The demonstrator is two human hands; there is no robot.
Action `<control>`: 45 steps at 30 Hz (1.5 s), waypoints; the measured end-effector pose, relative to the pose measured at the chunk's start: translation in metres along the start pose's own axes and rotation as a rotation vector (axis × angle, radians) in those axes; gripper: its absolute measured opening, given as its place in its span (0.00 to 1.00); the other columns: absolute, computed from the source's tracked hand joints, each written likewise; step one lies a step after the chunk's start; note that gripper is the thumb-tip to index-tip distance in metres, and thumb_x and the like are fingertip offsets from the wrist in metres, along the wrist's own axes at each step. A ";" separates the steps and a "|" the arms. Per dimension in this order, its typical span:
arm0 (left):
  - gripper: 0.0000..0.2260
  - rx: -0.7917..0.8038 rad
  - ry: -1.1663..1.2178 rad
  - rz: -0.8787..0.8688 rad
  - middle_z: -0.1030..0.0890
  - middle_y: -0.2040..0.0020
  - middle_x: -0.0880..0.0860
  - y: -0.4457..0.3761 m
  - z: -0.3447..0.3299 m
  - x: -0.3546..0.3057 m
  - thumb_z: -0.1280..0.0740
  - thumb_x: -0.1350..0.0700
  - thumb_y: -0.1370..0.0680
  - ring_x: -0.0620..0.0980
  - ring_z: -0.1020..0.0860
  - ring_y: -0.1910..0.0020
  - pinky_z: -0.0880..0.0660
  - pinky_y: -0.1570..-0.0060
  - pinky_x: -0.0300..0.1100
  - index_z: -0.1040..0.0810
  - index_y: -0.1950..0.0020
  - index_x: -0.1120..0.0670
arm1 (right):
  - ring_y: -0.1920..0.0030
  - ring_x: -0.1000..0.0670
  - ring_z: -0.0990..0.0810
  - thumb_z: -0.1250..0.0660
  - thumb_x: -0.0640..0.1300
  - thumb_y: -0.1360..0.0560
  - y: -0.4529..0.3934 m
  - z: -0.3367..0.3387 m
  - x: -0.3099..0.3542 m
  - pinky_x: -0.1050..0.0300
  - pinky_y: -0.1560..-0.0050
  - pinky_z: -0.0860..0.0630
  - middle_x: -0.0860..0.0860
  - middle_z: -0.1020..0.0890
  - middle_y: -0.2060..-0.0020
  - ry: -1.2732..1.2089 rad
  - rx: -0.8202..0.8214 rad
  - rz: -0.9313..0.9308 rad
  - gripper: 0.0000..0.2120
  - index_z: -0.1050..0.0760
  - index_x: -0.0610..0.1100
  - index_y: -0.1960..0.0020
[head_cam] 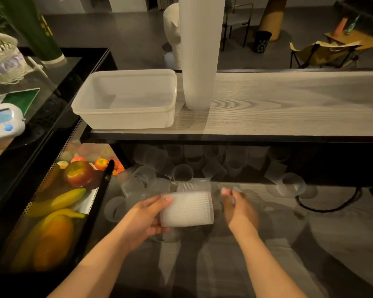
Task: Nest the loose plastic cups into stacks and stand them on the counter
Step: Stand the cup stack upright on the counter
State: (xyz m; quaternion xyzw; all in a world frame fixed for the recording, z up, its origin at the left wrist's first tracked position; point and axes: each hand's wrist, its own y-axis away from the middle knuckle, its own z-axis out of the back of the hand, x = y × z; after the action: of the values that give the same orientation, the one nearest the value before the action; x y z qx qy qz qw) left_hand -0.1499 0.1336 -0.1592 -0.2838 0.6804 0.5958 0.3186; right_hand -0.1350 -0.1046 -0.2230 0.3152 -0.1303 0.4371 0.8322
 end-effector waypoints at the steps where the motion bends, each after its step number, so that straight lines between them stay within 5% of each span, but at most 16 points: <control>1: 0.23 -0.021 0.022 0.012 0.18 0.43 0.56 0.001 0.002 0.003 0.27 0.46 0.30 0.56 0.17 0.46 0.21 0.55 0.46 0.22 0.37 0.50 | 0.35 0.42 0.30 0.48 0.63 0.20 -0.006 0.002 -0.010 0.50 0.40 0.31 0.46 0.28 0.35 0.207 -0.153 0.105 0.22 0.32 0.55 0.30; 4: 0.28 -0.078 0.106 0.035 0.18 0.43 0.59 0.003 0.011 0.012 0.24 0.46 0.34 0.56 0.17 0.49 0.21 0.59 0.47 0.22 0.37 0.53 | 0.27 0.40 0.41 0.41 0.61 0.22 -0.029 0.001 -0.033 0.43 0.30 0.36 0.44 0.41 0.24 0.349 -0.064 0.196 0.32 0.49 0.61 0.22; 6: 0.25 -0.106 0.159 0.036 0.18 0.44 0.59 0.007 0.016 0.016 0.25 0.47 0.32 0.57 0.18 0.50 0.21 0.61 0.47 0.22 0.37 0.54 | 0.29 0.40 0.36 0.38 0.61 0.24 -0.041 -0.005 -0.043 0.44 0.31 0.35 0.44 0.37 0.26 0.415 0.062 0.191 0.31 0.45 0.61 0.24; 8: 0.20 -0.115 0.196 0.035 0.19 0.45 0.59 0.015 0.019 0.018 0.27 0.49 0.28 0.56 0.19 0.51 0.22 0.61 0.48 0.22 0.39 0.55 | 0.37 0.39 0.27 0.34 0.60 0.26 -0.043 -0.004 -0.045 0.47 0.38 0.28 0.42 0.27 0.36 0.369 0.013 0.189 0.28 0.37 0.55 0.29; 12: 0.15 -0.124 0.232 0.044 0.19 0.47 0.60 0.031 0.027 0.019 0.30 0.51 0.24 0.56 0.18 0.54 0.23 0.59 0.47 0.22 0.40 0.55 | 0.44 0.39 0.23 0.31 0.54 0.25 -0.014 0.011 -0.022 0.51 0.49 0.28 0.44 0.23 0.49 -0.079 -0.121 0.074 0.17 0.31 0.45 0.45; 15: 0.17 -0.117 0.224 0.047 0.17 0.49 0.61 0.037 0.033 0.017 0.30 0.50 0.24 0.57 0.17 0.57 0.24 0.61 0.47 0.23 0.38 0.57 | 0.53 0.43 0.20 0.32 0.51 0.23 0.035 0.017 0.005 0.51 0.56 0.25 0.49 0.21 0.59 -0.710 0.012 0.152 0.10 0.26 0.46 0.50; 17: 0.18 -0.107 0.204 0.045 0.17 0.47 0.63 0.040 0.033 0.015 0.31 0.48 0.23 0.58 0.17 0.55 0.23 0.60 0.47 0.23 0.38 0.57 | 0.56 0.50 0.18 0.33 0.49 0.23 0.066 0.014 0.019 0.57 0.56 0.21 0.50 0.16 0.58 -0.866 0.149 0.256 0.07 0.20 0.47 0.49; 20: 0.20 -0.110 0.205 0.052 0.18 0.46 0.64 0.044 0.036 0.012 0.31 0.47 0.24 0.59 0.17 0.54 0.23 0.62 0.46 0.25 0.38 0.57 | 0.54 0.57 0.17 0.33 0.49 0.22 0.091 0.005 0.030 0.65 0.55 0.23 0.52 0.14 0.56 -0.835 0.232 0.324 0.10 0.18 0.45 0.47; 28: 0.19 -0.072 0.209 0.051 0.19 0.45 0.64 0.042 0.038 0.007 0.32 0.46 0.23 0.60 0.18 0.50 0.22 0.58 0.47 0.25 0.39 0.57 | 0.46 0.59 0.19 0.34 0.55 0.23 0.095 0.007 0.036 0.63 0.43 0.25 0.56 0.16 0.48 -0.768 0.155 0.357 0.17 0.19 0.47 0.41; 32: 0.18 -0.083 0.244 0.057 0.20 0.45 0.65 0.035 0.037 0.003 0.31 0.48 0.23 0.62 0.18 0.49 0.22 0.56 0.48 0.25 0.40 0.58 | 0.44 0.63 0.22 0.35 0.57 0.24 0.088 0.004 0.038 0.75 0.48 0.28 0.57 0.18 0.45 -0.705 0.118 0.370 0.21 0.22 0.46 0.36; 35: 0.18 -0.091 0.282 0.073 0.20 0.45 0.65 0.028 0.037 0.001 0.31 0.49 0.23 0.63 0.18 0.50 0.21 0.55 0.49 0.25 0.40 0.59 | 0.39 0.60 0.23 0.37 0.65 0.29 0.081 -0.002 0.038 0.71 0.42 0.28 0.56 0.19 0.41 -0.730 0.134 0.372 0.31 0.22 0.45 0.36; 38: 0.19 -0.081 0.291 0.086 0.19 0.44 0.64 0.021 0.033 0.002 0.31 0.48 0.23 0.63 0.17 0.48 0.20 0.53 0.50 0.26 0.38 0.57 | 0.30 0.62 0.33 0.39 0.67 0.28 0.079 -0.011 0.043 0.63 0.31 0.35 0.60 0.29 0.32 -0.742 0.155 0.373 0.29 0.19 0.47 0.41; 42: 0.19 -0.127 0.291 0.092 0.18 0.45 0.65 0.012 0.031 0.000 0.30 0.48 0.24 0.63 0.18 0.49 0.21 0.54 0.50 0.25 0.39 0.58 | 0.29 0.61 0.35 0.47 0.68 0.26 0.081 -0.015 0.048 0.67 0.33 0.40 0.63 0.29 0.34 -0.734 0.428 0.348 0.34 0.31 0.50 0.27; 45: 0.19 -0.157 0.276 0.090 0.18 0.47 0.66 0.009 0.035 0.000 0.29 0.50 0.25 0.63 0.17 0.53 0.20 0.57 0.50 0.24 0.39 0.59 | 0.32 0.57 0.31 0.53 0.73 0.27 0.062 -0.010 0.037 0.57 0.29 0.38 0.60 0.26 0.33 -0.675 0.585 0.264 0.33 0.28 0.59 0.31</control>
State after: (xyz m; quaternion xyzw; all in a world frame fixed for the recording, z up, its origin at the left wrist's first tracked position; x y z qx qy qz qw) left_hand -0.1532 0.1697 -0.1564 -0.3563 0.6813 0.6159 0.1720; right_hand -0.1637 -0.0480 -0.1871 0.6419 -0.3043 0.4306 0.5567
